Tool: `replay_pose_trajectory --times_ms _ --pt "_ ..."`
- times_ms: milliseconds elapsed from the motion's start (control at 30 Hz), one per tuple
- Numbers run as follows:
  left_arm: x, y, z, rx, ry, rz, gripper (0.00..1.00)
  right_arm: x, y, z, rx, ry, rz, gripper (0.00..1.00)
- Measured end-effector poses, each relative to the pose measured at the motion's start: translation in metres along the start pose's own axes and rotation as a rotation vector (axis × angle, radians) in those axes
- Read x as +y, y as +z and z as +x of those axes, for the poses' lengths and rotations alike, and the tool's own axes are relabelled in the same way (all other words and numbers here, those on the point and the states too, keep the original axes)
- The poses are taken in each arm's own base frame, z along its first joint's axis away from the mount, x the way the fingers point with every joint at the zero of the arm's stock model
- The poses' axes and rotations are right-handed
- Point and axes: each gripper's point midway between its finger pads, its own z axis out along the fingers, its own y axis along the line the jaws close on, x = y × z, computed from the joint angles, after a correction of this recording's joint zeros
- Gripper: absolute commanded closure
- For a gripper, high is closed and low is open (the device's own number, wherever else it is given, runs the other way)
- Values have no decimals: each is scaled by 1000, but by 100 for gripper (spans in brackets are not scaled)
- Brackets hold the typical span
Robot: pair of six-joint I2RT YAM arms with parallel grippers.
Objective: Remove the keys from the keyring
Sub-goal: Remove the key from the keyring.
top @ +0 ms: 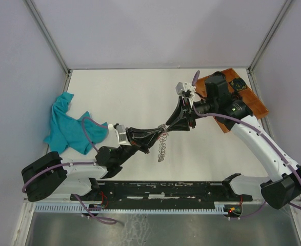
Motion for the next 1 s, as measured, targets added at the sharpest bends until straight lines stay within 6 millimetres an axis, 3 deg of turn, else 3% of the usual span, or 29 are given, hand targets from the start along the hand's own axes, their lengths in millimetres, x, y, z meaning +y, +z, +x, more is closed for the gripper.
replay_pose_trajectory --times_ms 533,633,767,867,1000 --pt "-2 0 -1 -5 -42 -9 97 -7 8 4 0 32 3 74" --pt "-2 0 -1 -6 -47 -11 97 -5 9 6 6 25 -2 80" --pt "-1 0 0 -3 -51 -18 97 -5 12 8 17 9 -5 99" --pt "0 0 1 1 -51 -21 97 -5 12 10 26 -6 -1 99" --pt "-1 0 2 4 -52 -18 86 -5 10 10 49 -26 14 99"
